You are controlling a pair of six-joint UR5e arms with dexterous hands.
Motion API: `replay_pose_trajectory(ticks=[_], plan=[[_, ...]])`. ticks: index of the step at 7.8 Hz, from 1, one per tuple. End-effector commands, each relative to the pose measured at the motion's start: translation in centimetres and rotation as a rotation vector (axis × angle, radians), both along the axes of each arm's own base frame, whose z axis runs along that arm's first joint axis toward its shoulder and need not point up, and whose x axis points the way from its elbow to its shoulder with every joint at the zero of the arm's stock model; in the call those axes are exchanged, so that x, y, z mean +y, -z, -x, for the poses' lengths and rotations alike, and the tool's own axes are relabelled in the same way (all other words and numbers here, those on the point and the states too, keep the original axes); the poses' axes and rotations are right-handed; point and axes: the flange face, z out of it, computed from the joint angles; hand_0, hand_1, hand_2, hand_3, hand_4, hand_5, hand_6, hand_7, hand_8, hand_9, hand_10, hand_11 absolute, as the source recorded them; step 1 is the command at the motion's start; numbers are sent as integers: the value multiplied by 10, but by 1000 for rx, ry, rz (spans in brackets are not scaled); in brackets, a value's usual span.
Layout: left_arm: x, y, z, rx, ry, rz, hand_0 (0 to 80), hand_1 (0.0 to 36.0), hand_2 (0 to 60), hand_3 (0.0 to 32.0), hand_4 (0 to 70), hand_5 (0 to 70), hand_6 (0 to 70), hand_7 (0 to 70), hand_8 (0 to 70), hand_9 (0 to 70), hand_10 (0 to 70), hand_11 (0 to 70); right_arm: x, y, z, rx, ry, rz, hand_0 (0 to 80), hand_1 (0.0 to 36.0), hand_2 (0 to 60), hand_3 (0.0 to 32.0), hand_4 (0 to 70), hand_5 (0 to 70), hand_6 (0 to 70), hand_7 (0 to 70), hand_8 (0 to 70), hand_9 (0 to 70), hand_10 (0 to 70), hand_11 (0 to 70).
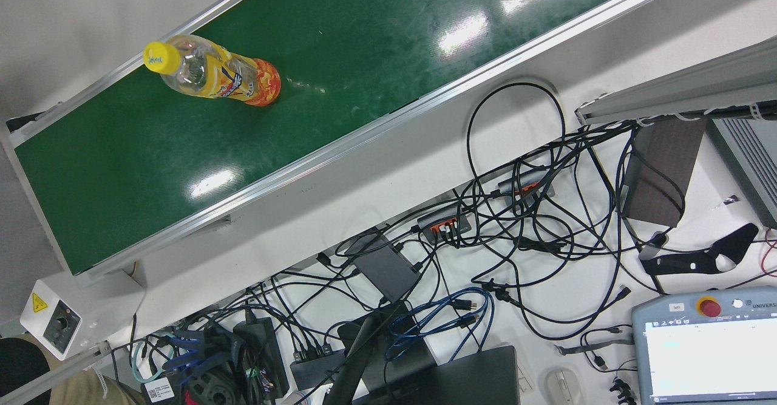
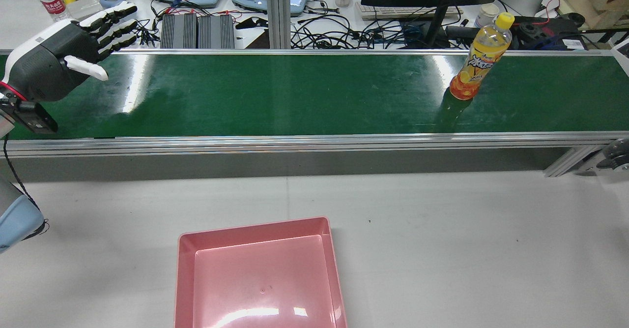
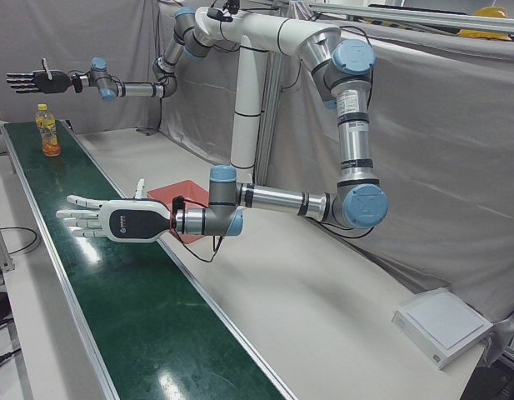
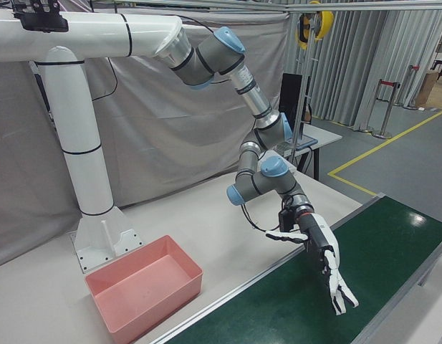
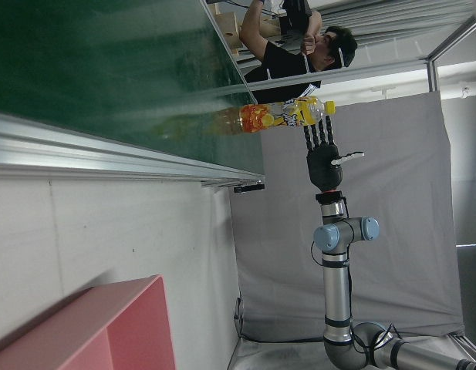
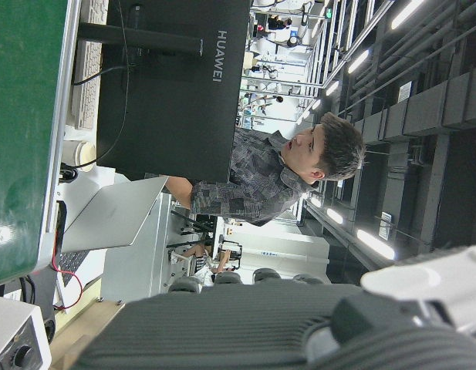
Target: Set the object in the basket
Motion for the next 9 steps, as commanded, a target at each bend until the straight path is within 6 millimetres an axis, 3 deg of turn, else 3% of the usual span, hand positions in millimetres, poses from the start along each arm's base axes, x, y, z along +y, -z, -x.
replay_pose_trajectory(ticks=[1,9], plan=[[1,-2,-4,-5,-4,1,517,62,0,44,123,131,0,0,64,69,56,93,0,2,-1,0,-1,-4,0,0,0,0,0,0,0,0,0,0,0,0],[0,5,4,12,1,-7,525,63,0,44,126,134,0,0,61,63,50,85,0,2,-1,0,-1,-4,0,0,0,0,0,0,0,0,0,0,0,0]])
